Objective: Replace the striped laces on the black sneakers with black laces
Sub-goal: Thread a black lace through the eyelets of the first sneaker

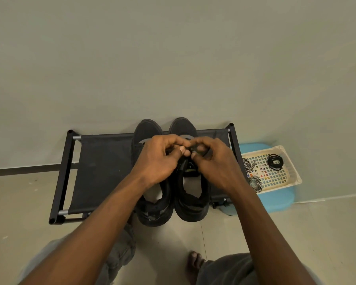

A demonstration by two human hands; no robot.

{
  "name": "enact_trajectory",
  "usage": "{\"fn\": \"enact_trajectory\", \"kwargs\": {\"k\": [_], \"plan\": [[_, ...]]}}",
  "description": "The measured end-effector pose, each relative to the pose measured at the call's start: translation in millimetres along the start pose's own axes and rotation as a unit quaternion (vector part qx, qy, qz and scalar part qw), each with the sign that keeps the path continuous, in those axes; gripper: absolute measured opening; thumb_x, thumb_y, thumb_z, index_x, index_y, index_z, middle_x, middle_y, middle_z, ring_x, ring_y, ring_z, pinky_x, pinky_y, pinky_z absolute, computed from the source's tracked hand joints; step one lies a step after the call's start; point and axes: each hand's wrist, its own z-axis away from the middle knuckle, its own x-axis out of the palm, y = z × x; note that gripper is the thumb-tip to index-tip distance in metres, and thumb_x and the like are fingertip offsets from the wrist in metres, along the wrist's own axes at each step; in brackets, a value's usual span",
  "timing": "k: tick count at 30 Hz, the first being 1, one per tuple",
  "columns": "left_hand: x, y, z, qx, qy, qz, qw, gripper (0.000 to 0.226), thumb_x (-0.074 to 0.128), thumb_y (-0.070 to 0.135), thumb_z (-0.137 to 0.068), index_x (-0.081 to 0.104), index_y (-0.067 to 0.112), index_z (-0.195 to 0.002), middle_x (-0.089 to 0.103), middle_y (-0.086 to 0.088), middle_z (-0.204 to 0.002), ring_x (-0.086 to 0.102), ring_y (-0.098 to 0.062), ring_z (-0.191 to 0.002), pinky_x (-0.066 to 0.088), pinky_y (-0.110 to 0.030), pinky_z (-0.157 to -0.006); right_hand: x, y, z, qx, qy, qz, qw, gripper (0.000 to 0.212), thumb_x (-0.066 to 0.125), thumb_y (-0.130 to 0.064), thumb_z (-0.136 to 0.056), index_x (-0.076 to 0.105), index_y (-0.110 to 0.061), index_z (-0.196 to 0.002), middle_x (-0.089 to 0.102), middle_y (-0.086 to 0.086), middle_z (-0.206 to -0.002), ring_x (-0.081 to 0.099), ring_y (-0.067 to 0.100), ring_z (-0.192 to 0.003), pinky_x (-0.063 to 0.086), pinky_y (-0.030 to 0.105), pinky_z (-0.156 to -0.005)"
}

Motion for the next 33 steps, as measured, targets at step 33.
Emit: {"fn": "enact_trajectory", "kwargs": {"k": [33], "plan": [[7, 5, 1, -0.029, 0.045, 0.001, 0.999, 0.003, 0.08, 0.022, -0.091, 0.077, 0.022, -0.091, 0.076, 0.008, -0.077, 0.072, -0.012, -0.071, 0.064, -0.037, -0.075, -6, -4, 6, -0.056, 0.045, -0.006, 0.997, 0.014, 0.074, -0.014, -0.09, 0.08, -0.022, -0.1, 0.075, -0.013, -0.085, 0.068, -0.005, -0.077, 0.049, 0.005, -0.068]]}}
